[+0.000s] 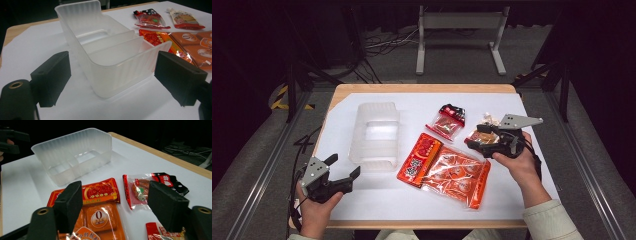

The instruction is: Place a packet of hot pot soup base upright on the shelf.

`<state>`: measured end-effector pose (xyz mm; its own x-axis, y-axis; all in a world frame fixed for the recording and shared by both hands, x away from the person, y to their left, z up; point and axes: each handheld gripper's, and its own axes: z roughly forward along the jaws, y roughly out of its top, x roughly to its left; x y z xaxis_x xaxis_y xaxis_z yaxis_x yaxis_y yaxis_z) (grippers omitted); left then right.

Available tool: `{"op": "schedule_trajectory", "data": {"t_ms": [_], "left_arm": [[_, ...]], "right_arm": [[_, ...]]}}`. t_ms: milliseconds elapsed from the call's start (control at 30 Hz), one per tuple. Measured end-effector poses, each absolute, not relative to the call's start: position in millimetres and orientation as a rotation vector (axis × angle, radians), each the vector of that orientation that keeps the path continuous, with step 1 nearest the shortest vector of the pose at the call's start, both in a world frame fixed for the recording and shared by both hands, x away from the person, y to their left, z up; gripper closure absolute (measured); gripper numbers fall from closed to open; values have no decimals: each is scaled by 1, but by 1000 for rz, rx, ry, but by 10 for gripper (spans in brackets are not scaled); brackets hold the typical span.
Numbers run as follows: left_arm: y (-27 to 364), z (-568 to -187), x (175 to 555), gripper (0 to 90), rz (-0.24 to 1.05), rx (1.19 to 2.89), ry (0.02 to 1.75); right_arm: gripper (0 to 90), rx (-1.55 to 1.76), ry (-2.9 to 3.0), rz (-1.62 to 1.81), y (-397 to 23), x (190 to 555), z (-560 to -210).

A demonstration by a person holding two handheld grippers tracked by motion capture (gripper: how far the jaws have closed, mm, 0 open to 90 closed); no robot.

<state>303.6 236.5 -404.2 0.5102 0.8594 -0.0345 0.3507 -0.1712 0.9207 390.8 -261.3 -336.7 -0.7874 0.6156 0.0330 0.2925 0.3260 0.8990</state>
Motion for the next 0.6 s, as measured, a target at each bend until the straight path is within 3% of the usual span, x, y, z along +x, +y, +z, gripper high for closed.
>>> {"op": "schedule_trajectory", "data": {"t_ms": [133,600], "left_arm": [[235,-405,305,147,641,1761,1016],[235,-406,305,149,641,1776,1000]], "right_arm": [[197,813,2290,1453,-248,395,-336],[181,708,2384,1454,-209,407,-334]]}}
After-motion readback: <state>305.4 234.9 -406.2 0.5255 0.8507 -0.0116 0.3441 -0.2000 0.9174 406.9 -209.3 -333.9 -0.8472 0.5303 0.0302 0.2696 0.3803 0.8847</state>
